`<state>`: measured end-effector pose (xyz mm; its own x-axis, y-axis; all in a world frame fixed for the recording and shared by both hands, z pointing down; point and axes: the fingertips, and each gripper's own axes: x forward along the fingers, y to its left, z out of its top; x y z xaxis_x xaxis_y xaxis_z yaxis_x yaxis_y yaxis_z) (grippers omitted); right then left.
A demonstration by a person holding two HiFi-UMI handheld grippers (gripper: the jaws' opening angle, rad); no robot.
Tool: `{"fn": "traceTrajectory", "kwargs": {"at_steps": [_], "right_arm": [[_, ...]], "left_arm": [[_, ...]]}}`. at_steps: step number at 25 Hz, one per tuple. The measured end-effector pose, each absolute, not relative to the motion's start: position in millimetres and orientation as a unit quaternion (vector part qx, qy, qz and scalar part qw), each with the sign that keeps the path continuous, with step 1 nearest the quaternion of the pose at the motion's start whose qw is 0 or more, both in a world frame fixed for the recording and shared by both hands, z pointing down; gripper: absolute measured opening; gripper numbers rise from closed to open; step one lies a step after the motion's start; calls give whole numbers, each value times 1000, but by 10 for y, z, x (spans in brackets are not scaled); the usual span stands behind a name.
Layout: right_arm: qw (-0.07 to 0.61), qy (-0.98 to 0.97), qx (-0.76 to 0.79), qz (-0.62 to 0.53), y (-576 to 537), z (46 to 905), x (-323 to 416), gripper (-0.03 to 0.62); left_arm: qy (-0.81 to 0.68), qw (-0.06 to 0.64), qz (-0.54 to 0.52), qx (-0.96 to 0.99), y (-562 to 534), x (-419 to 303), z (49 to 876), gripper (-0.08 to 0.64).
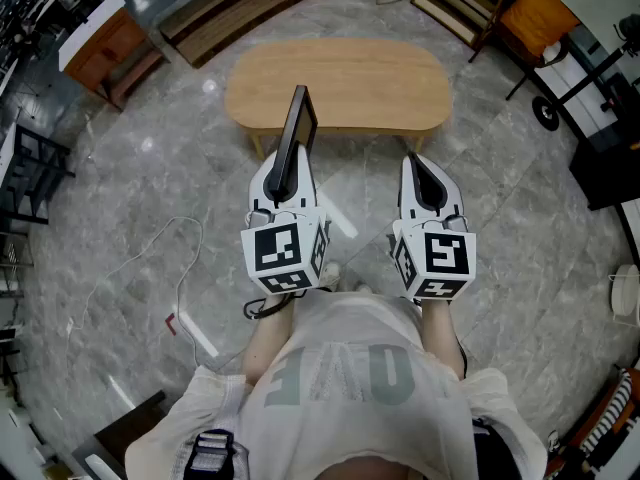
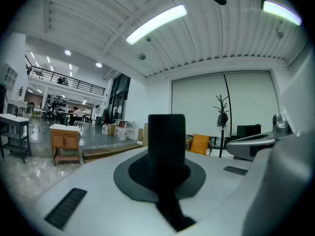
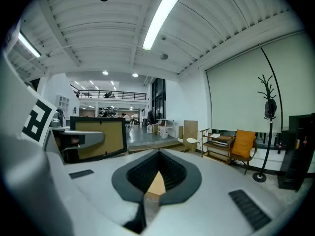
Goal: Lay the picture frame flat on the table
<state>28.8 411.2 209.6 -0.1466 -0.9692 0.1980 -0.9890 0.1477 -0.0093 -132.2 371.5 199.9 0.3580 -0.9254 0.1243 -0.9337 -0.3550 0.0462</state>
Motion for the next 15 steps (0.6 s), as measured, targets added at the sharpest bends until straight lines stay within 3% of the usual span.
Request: {"fn": "traceTrajectory", "kwargs": {"at_steps": [15], "right_arm": [[68, -761, 642, 67, 4065, 2073, -133, 7]], "left_arm": [[-561, 55, 22, 826, 3623, -1733, 1931, 20]]}}
